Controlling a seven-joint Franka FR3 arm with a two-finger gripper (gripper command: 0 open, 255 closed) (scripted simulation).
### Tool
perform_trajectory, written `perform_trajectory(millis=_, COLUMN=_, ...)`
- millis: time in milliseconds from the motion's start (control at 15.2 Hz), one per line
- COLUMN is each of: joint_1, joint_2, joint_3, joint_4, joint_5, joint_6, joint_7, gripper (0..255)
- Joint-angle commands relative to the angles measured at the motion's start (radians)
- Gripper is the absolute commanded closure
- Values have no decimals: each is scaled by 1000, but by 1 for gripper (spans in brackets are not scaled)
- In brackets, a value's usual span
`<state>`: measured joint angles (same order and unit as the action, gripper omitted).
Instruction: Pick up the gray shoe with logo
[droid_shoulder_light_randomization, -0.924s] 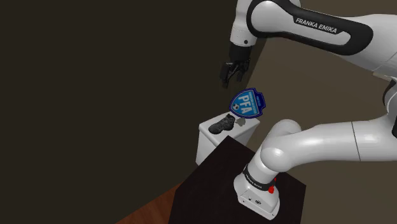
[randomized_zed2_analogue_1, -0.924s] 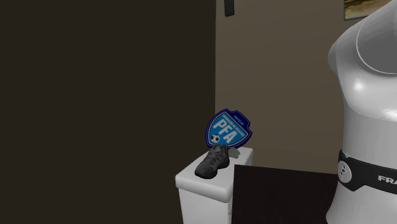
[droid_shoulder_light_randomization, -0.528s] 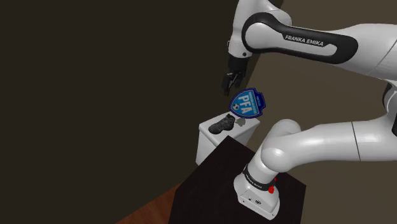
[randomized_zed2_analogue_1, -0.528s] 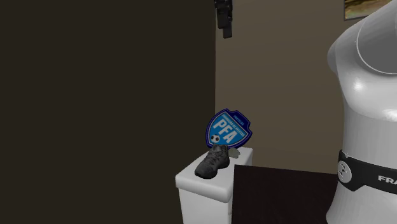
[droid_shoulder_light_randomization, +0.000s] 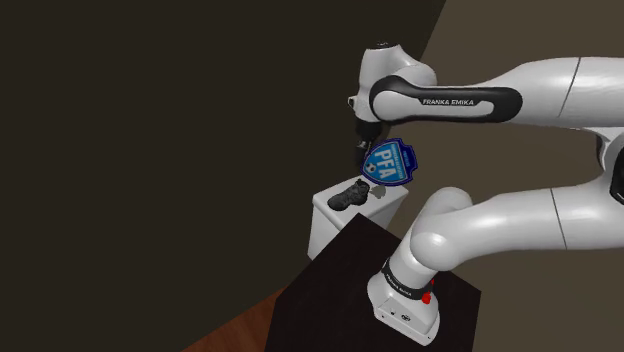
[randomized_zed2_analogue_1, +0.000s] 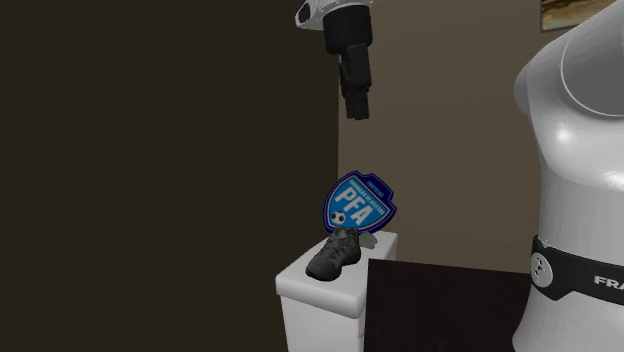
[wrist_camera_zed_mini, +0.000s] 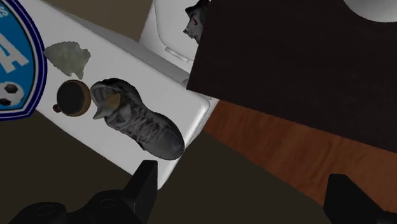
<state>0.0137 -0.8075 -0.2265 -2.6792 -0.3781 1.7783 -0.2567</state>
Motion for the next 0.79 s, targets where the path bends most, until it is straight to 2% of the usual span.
perform_trajectory(millis=0, joint_1=-3, joint_2=38, joint_3=-44, joint_4=-31, joint_5=-56, joint_6=71, joint_7=-67, gripper=0)
perform_trajectory(millis=330, joint_1=-17, joint_2=162, joint_3=-151, joint_4=-87, joint_5=-192, joint_6=258, joint_7=-207, gripper=0)
perform_trajectory(millis=726, joint_1=-29, joint_2=399, joint_3=-276, joint_4=-91, joint_5=-352, joint_6=520, joint_7=-348, gripper=0)
